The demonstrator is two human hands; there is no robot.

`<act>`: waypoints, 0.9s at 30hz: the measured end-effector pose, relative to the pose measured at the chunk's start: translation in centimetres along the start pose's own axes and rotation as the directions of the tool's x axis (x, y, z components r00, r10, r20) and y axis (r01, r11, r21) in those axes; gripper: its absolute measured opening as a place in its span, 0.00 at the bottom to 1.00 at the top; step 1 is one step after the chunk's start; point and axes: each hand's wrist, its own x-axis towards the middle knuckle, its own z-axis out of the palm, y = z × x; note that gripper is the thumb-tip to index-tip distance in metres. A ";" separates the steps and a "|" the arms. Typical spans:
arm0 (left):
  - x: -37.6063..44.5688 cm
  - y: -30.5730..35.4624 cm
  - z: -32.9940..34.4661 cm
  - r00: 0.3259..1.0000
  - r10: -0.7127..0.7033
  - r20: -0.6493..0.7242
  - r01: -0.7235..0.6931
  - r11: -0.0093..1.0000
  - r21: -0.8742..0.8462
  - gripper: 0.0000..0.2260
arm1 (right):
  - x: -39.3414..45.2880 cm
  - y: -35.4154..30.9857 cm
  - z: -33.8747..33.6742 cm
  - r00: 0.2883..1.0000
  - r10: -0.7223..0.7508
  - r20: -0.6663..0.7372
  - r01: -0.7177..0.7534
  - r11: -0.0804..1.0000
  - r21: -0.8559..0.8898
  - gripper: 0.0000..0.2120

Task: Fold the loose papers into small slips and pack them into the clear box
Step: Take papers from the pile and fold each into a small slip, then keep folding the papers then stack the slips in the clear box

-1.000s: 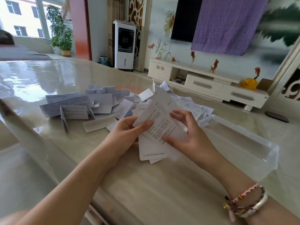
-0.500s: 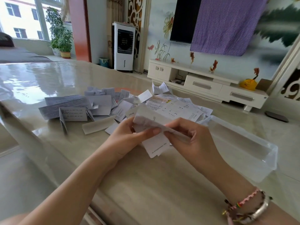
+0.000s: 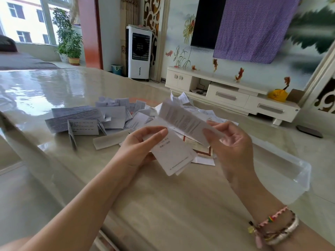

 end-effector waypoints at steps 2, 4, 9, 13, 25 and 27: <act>0.0 0.0 0.3 0.999 -0.040 0.009 0.040 0.999 -0.009 0.21 | -0.3 -0.1 0.1 0.973 -0.226 -0.041 0.219 0.967 -0.131 0.09; 0.0 0.2 0.7 0.997 -0.076 0.014 0.077 0.996 -0.049 0.24 | -0.8 0.2 0.3 0.913 -0.389 0.120 0.404 0.829 -0.387 0.06; -0.2 0.2 1.2 0.997 -0.075 0.014 0.077 0.985 -0.151 0.22 | -1.5 1.7 1.9 0.819 -0.239 0.521 0.548 0.593 -0.590 0.09; 0.3 -0.4 0.5 0.996 -0.016 -0.084 -0.001 0.981 -0.193 0.31 | -1.6 0.7 1.5 0.857 -0.047 0.512 0.300 0.855 -0.423 0.18; 1.2 -0.1 2.2 0.983 0.081 -0.163 -0.107 0.981 -0.163 0.22 | -1.5 0.7 2.0 0.856 0.311 0.413 -0.158 0.918 -0.364 0.21; 1.7 0.0 2.8 0.977 0.095 -0.188 -0.127 0.978 -0.163 0.21 | -1.3 0.5 2.0 0.867 0.300 0.397 -0.152 0.919 -0.363 0.13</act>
